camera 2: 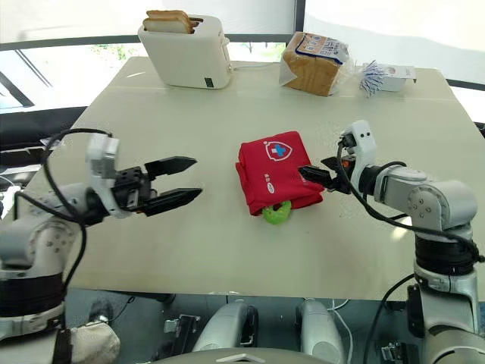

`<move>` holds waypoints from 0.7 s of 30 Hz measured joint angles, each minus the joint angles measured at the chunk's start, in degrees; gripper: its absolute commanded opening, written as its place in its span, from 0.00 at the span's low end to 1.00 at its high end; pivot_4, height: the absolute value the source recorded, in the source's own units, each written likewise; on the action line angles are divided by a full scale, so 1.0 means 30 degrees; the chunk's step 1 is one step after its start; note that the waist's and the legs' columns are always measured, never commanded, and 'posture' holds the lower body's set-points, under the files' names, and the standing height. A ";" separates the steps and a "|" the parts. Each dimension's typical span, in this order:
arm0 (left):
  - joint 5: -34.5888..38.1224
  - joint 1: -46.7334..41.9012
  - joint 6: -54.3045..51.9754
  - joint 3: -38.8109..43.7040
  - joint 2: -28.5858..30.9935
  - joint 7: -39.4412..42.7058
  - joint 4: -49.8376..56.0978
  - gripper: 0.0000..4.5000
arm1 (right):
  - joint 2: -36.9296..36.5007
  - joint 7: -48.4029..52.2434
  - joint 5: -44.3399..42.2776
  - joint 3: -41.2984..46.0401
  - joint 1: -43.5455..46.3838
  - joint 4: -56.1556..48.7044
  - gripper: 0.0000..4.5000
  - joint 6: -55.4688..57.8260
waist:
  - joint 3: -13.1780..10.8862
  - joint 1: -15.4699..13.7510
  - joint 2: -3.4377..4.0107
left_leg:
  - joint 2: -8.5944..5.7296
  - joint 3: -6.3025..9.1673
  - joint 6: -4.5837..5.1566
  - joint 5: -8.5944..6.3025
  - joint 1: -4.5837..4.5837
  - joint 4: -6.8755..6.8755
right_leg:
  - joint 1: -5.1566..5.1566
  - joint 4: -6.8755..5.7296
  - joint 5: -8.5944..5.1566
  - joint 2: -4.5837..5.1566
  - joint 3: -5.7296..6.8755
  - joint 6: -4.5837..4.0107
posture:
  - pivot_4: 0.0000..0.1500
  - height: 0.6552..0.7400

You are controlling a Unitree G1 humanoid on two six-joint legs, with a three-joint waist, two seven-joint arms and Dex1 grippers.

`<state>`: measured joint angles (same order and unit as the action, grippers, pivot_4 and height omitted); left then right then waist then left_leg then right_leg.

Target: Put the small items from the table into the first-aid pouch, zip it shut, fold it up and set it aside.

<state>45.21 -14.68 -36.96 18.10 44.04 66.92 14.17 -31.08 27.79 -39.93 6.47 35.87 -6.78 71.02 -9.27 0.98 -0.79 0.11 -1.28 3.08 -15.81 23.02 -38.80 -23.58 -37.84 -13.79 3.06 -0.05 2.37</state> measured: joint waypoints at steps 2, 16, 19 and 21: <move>0.0527 0.0302 -0.0230 0.0591 0.0357 -0.0050 0.0519 1.00 | 0.0268 0.0766 0.0561 -0.0627 0.0855 0.3096 0.97 -0.0428 | -0.0001 -0.0022 0.0002 | -0.0001 -0.0004 0.0001 0.0000 -0.0001 0.0000 | 0.0001 -0.0001 0.0000 -0.0014 0.0010 0.0001 | 1.00 1.00; 0.1575 -0.0140 -0.0745 -0.0722 -0.1153 -0.2628 0.1882 1.00 | 0.1957 0.4917 0.1603 -0.1672 0.0988 0.7495 0.29 -0.1920 | 0.0009 -0.0057 -0.0033 | 0.0019 0.0005 -0.0006 0.0003 -0.0013 0.0021 | 0.0006 -0.0007 0.0002 -0.0035 0.0001 0.0004 | 1.00 1.00; 0.1600 -0.0372 -0.0744 -0.1342 -0.1693 -0.2978 0.1894 1.00 | 0.2286 0.4304 0.0992 -0.0724 -0.0103 0.6020 0.05 -0.1361 | 0.0009 -0.0075 -0.0032 | 0.0011 0.0002 -0.0006 0.0003 -0.0012 0.0021 | 0.0007 -0.0004 0.0003 -0.0024 -0.0015 0.0005 | 1.00 1.00; 0.1652 -0.0680 -0.0748 -0.1908 -0.2149 -0.3143 0.1872 1.00 | 0.2817 0.3292 0.0227 0.0660 -0.1166 0.4640 0.01 -0.0500 | 0.0008 -0.0108 -0.0032 | 0.0010 0.0005 -0.0006 0.0003 -0.0010 0.0021 | 0.0007 -0.0006 0.0002 -0.0023 -0.0012 0.0005 | 1.00 1.00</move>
<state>50.16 -16.72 -39.20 12.38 37.59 57.49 19.78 -22.63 37.66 -39.25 8.45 32.37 7.14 69.52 -9.25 0.65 -0.88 0.14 -1.27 3.06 -15.81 22.99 -38.73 -23.56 -37.86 -13.79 2.99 -0.09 2.38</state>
